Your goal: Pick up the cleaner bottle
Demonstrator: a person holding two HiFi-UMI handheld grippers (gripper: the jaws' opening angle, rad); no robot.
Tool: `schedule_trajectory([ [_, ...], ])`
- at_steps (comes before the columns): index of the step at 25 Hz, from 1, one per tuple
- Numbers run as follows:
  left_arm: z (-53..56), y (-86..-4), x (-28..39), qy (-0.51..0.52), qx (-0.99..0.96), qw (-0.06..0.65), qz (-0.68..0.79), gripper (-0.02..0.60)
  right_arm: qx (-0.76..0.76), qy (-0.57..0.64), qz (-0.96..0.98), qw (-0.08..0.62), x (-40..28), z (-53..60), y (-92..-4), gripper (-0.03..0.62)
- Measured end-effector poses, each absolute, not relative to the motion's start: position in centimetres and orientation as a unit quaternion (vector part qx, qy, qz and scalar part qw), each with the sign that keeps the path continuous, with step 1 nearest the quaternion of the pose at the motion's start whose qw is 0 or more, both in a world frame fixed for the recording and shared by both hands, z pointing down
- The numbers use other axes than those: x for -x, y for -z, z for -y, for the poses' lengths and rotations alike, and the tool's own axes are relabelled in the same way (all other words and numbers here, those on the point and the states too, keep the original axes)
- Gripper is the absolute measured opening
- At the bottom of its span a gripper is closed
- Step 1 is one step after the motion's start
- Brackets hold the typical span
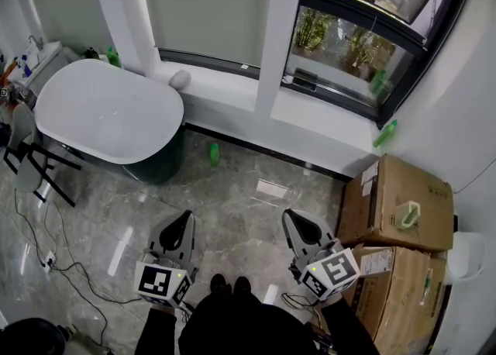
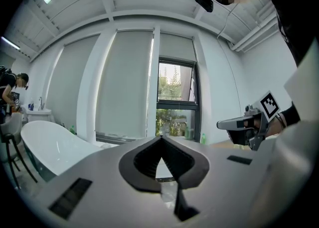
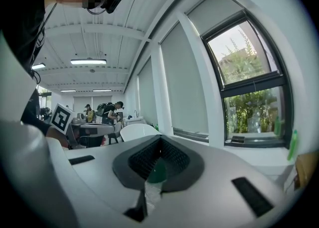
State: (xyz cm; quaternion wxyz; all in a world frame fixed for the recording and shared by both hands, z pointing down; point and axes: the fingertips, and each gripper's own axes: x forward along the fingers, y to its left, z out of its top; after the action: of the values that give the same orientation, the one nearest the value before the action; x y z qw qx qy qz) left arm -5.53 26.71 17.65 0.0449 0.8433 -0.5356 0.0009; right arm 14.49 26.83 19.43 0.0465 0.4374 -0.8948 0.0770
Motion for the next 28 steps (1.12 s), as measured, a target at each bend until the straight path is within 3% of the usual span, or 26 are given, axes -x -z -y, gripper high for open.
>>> schedule_trajectory([
  [28, -19.0, -18.5, 4.6, 0.008, -0.847, 0.049, 0.529, 0.006, -0.446, -0.083, 0.889, 0.058, -16.0, -21.5, -20.5, 0.002],
])
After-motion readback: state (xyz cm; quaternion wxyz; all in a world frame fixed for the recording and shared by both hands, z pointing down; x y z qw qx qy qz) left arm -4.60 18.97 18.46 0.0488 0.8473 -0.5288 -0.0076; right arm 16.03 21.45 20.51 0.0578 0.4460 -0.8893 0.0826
